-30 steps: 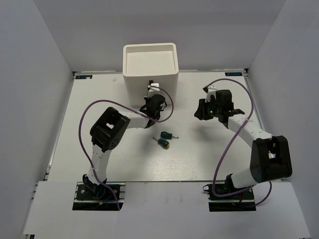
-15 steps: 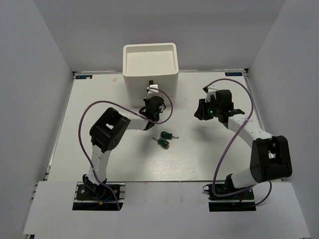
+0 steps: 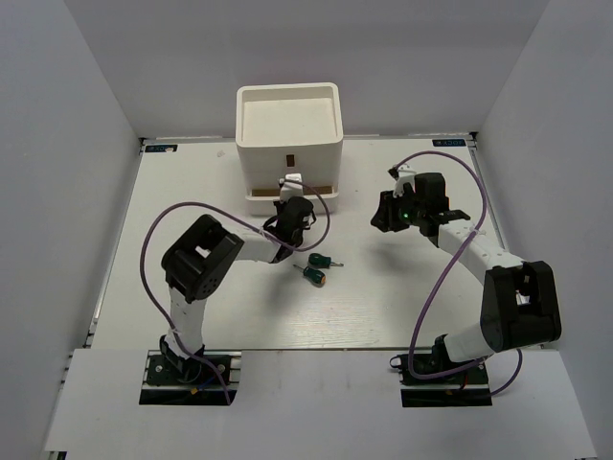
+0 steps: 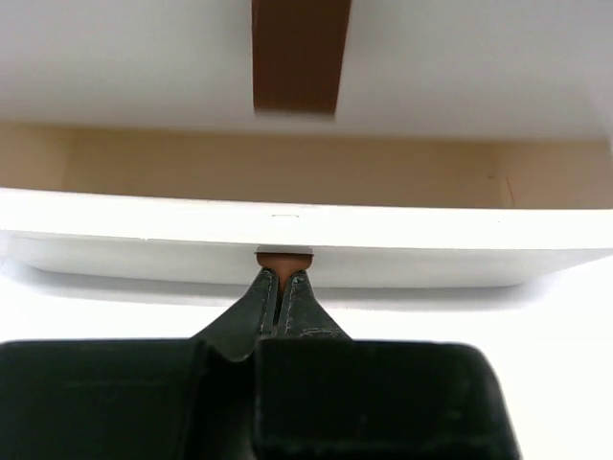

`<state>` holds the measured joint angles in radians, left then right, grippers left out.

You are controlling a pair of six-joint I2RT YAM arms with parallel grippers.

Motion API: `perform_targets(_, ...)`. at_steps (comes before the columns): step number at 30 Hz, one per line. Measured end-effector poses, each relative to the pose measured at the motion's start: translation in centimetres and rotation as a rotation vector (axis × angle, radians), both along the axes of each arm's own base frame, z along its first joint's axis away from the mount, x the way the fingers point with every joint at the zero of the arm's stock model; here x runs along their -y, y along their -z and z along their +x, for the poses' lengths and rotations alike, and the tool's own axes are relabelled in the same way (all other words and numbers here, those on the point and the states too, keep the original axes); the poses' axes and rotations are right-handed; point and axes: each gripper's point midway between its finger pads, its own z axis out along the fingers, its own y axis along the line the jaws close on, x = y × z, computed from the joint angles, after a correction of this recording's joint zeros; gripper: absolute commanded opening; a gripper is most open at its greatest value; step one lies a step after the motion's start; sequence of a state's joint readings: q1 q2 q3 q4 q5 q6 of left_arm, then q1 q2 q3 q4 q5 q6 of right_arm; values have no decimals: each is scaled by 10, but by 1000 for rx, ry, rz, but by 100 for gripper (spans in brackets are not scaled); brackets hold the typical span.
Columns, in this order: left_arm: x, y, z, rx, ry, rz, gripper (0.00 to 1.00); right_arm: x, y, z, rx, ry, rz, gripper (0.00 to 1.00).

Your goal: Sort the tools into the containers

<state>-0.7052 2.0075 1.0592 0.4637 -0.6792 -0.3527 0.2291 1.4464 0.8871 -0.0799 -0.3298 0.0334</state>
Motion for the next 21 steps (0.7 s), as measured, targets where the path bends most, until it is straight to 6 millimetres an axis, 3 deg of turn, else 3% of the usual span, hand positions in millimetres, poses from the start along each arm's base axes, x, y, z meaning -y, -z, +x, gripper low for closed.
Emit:
perform_targets(12,-2,0,-52,-46,33,-6,1,-27,-10,-20,59,-262,62,63)
perform_targets(14,-3,1,-54,-56,26,-9,27,-33,-11,-24,73,-311,69,68)
perform_targets(15,-3,1,-54,-63,21,-6,61,-35,-12,-27,85,-342,68,70)
perform_targets(16,-4,1,-54,-69,15,-4,71,-38,-11,-29,93,-370,65,70)
perform_targets(18,-6,1,-55,-80,-2,-5,80,-43,-10,-38,96,-433,58,67)
perform_targets(21,-12,-5,-60,-93,-15,3,83,-54,-6,-54,110,-550,34,55)
